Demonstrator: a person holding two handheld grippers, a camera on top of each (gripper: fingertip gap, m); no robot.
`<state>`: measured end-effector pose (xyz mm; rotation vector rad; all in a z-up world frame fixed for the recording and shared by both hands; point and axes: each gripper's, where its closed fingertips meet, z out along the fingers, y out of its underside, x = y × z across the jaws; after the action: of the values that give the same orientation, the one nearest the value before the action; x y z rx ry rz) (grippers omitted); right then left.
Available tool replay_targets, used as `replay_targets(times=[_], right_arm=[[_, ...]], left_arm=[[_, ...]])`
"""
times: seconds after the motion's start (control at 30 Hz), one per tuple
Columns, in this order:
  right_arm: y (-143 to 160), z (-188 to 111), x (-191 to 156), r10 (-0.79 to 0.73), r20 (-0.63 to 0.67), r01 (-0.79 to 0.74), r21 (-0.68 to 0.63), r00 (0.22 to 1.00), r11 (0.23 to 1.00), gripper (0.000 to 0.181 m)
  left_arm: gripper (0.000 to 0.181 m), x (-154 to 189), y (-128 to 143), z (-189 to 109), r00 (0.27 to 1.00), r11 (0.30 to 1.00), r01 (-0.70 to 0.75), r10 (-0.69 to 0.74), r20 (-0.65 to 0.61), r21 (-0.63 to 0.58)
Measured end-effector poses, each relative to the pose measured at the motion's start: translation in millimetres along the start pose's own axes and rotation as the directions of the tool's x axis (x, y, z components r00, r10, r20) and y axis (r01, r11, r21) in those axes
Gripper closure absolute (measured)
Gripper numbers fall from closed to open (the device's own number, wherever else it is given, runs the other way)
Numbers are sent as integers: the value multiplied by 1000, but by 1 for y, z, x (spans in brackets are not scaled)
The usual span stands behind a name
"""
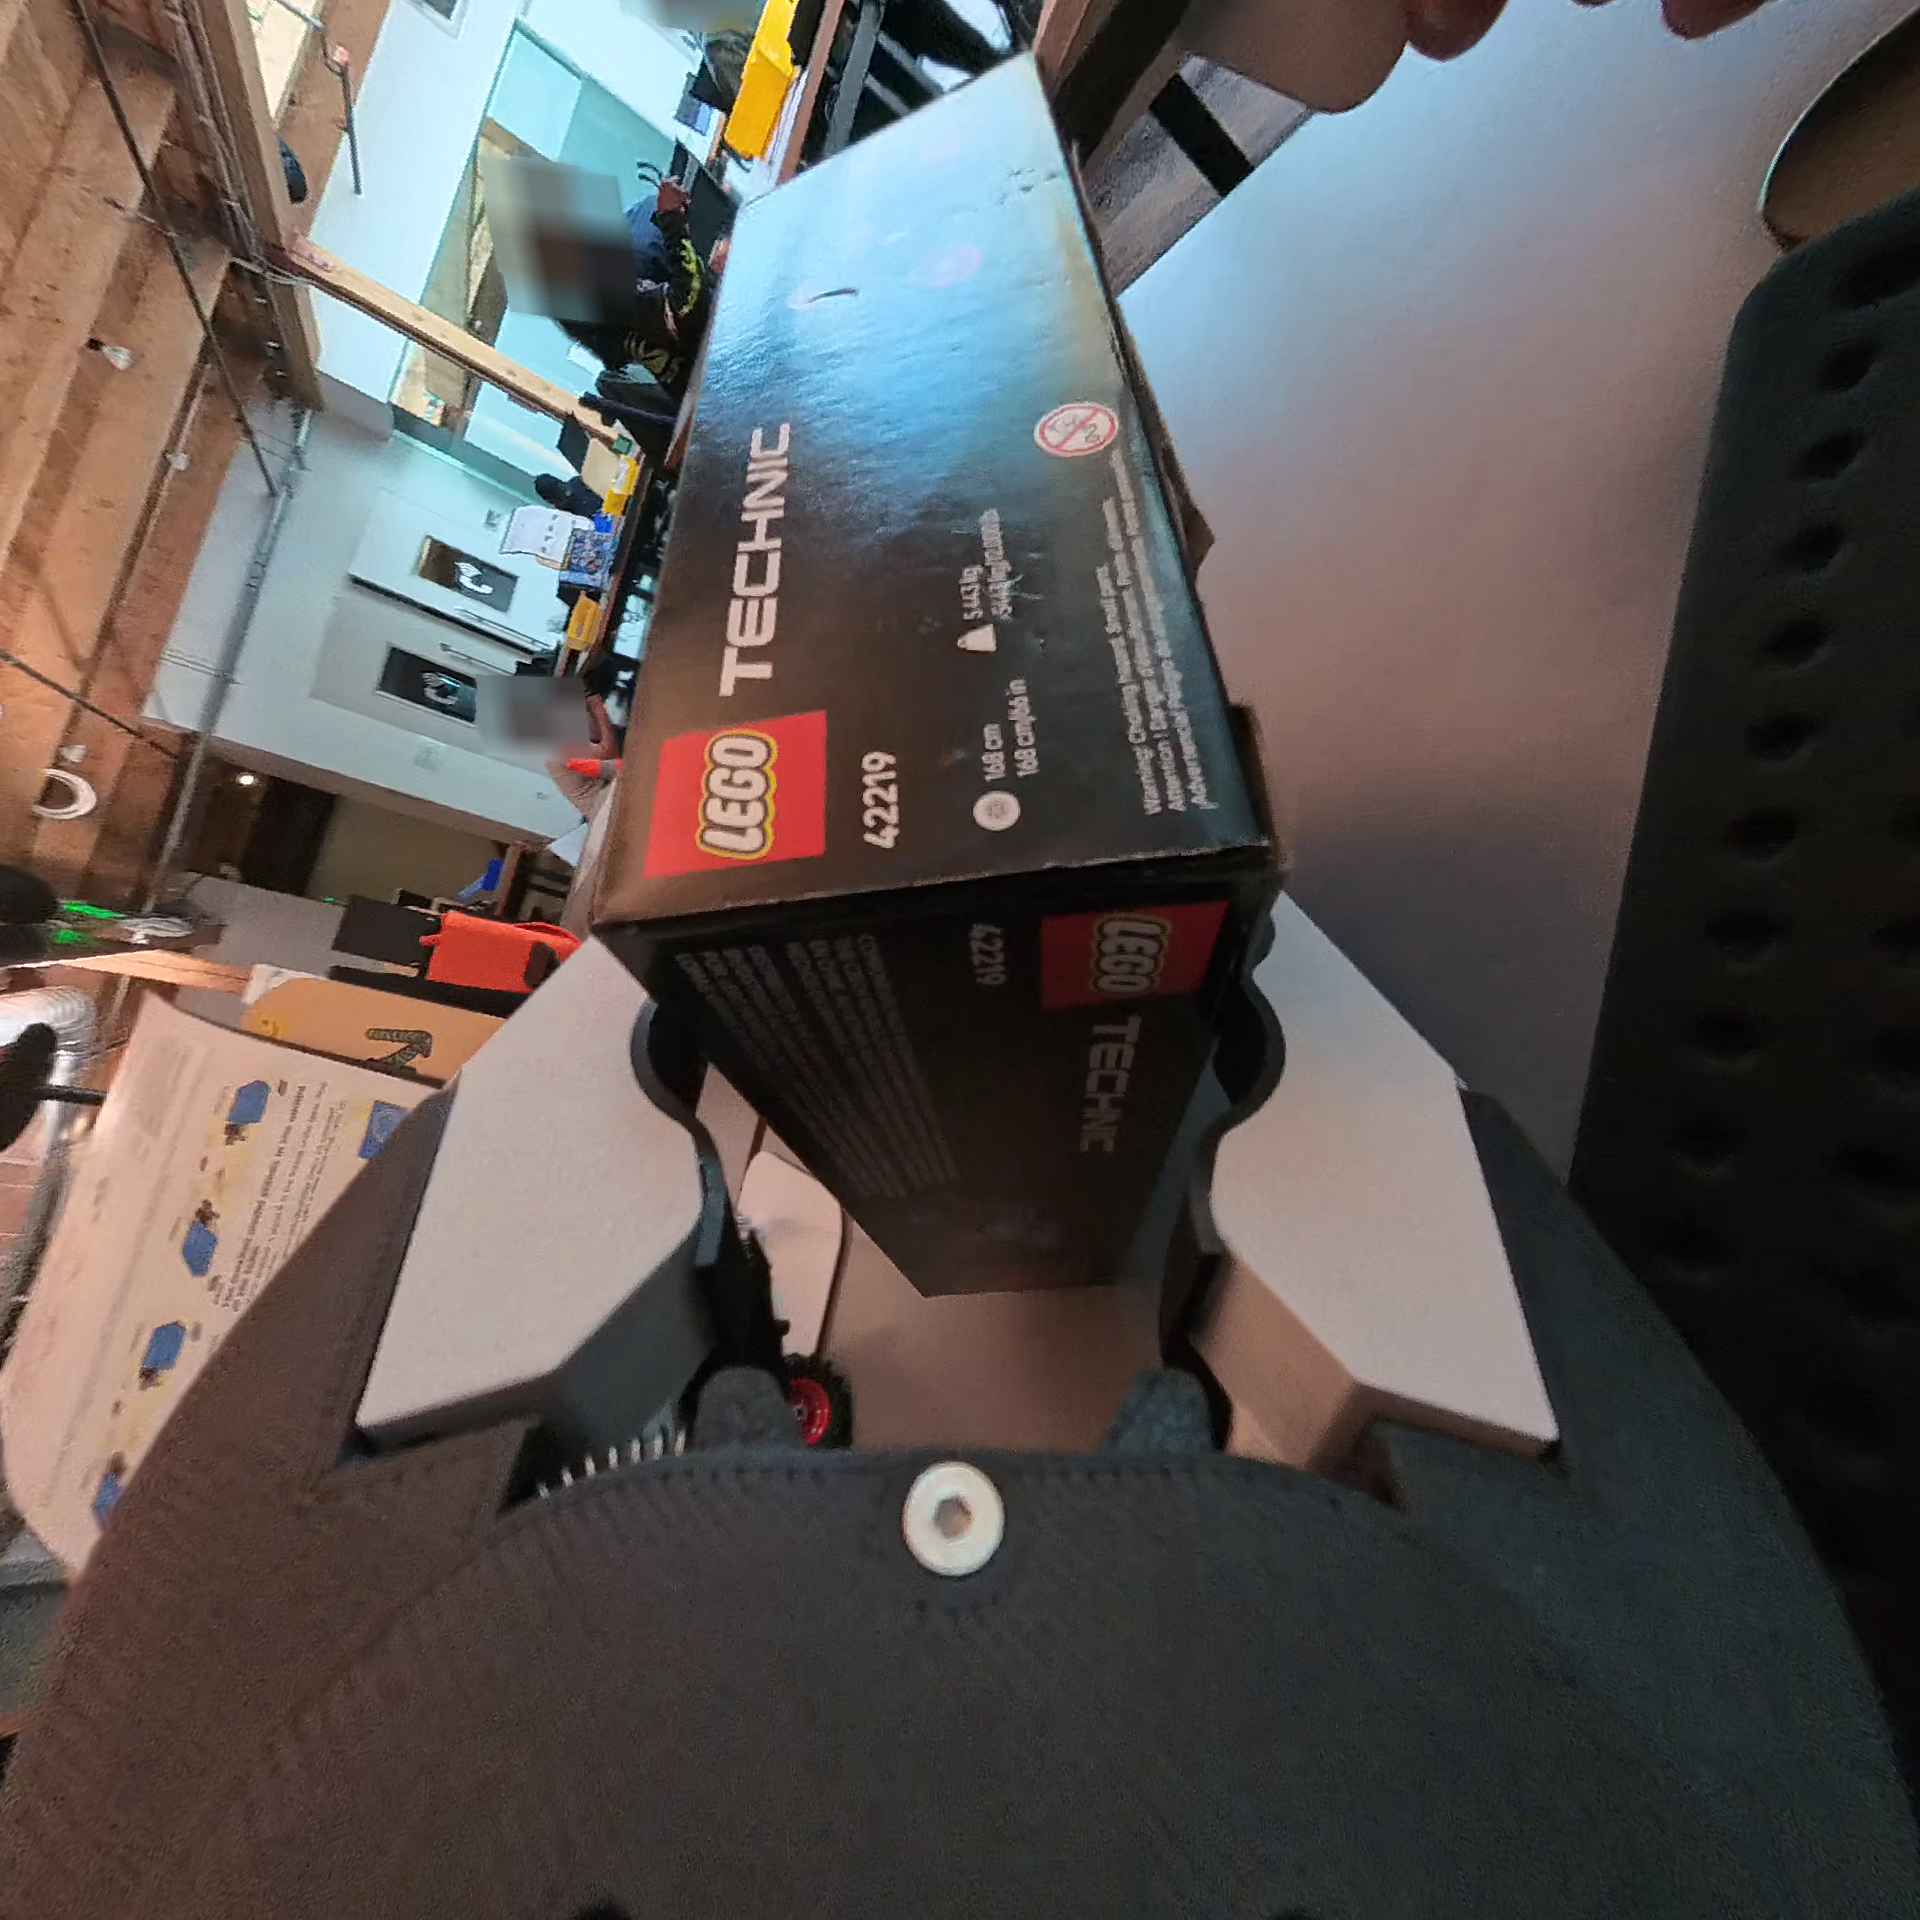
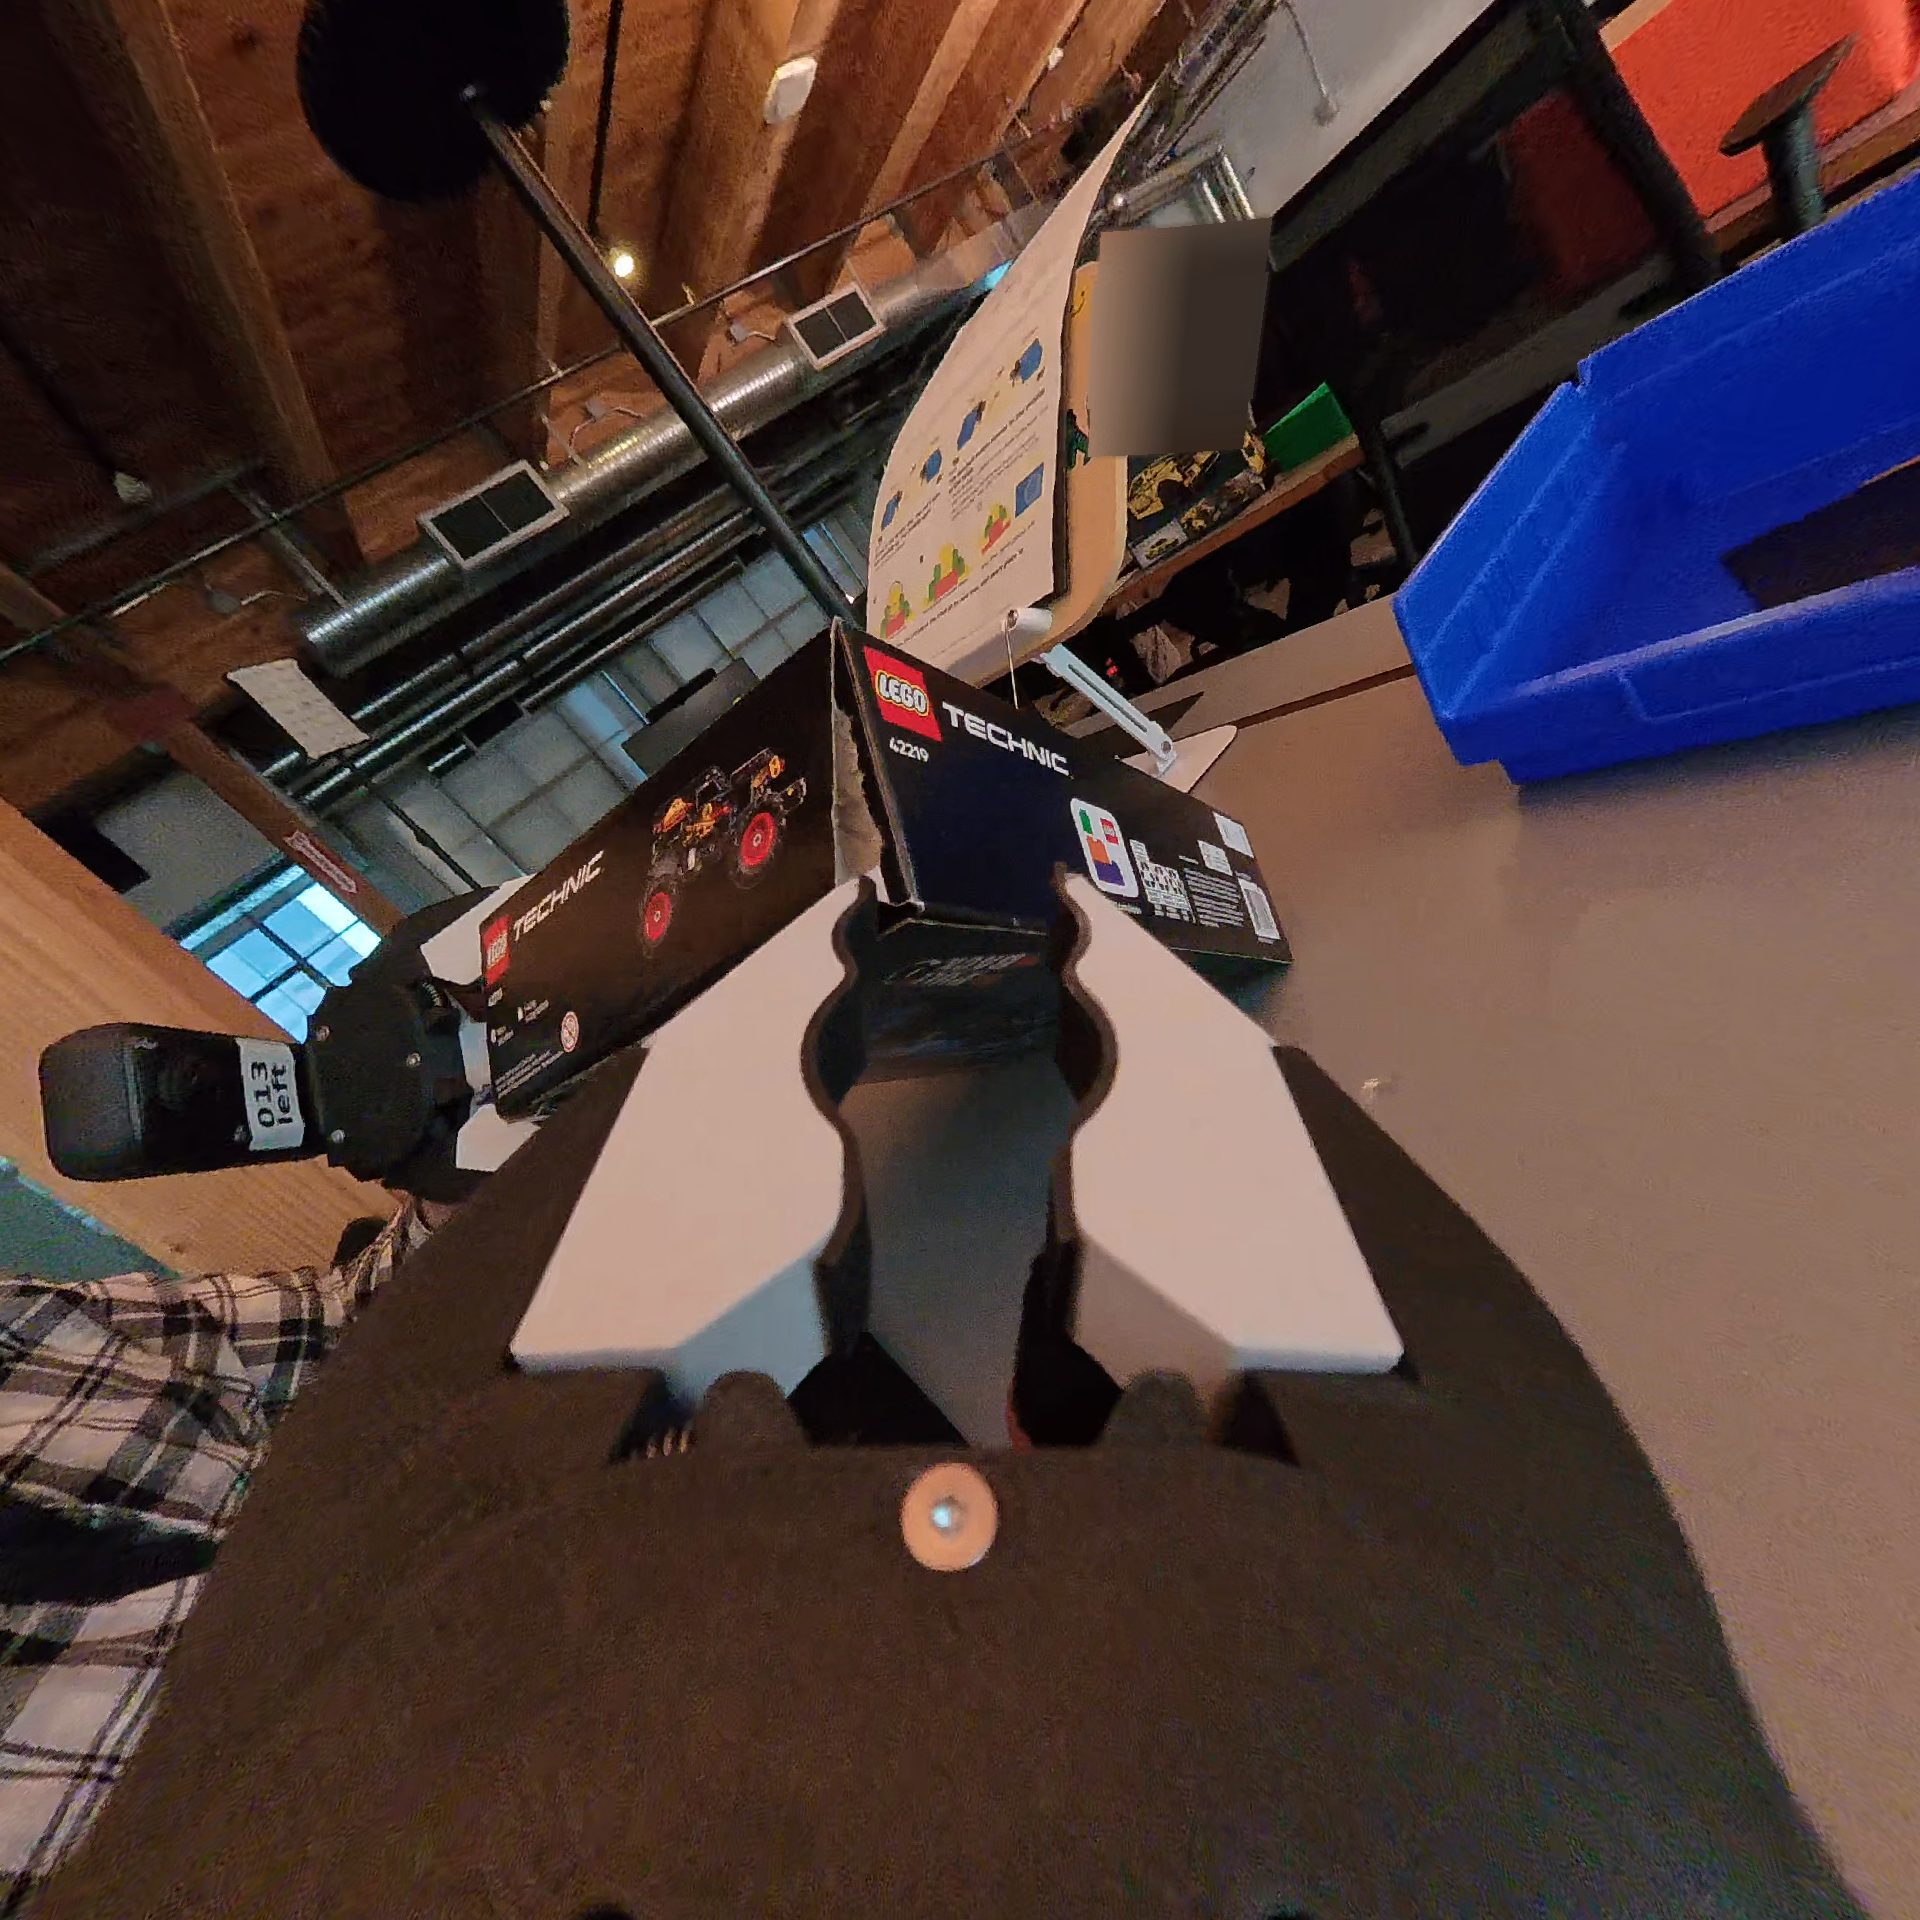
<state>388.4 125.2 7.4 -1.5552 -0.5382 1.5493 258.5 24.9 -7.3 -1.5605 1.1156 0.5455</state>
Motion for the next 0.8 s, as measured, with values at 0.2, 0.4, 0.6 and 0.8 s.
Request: replay_targets(times=[0.2, 0.4, 0.6, 0.8], right_arm=[[5, -28, 14, -33, -68, 37, 54, 997, 998, 120], [45, -1, 16, -42, -70, 33, -137, 997, 990, 114], [57, 5, 40, 15, -92, -28, -150, 996, 988, 114], [62, 10, 39, -4, -51, -6, -185, 999, 983, 132]], left_arm=[[79, 15, 2, 10, 996, 997, -79, 80, 40, -13], [82, 42, -6, 23, 988, 988, -152, 152, 18, -2], [84, 65, 0, 32, 986, 995, -100, 101, -130, 13], [76, 68, 10, 18, 952, 996, 67, -48, -303, 52]])
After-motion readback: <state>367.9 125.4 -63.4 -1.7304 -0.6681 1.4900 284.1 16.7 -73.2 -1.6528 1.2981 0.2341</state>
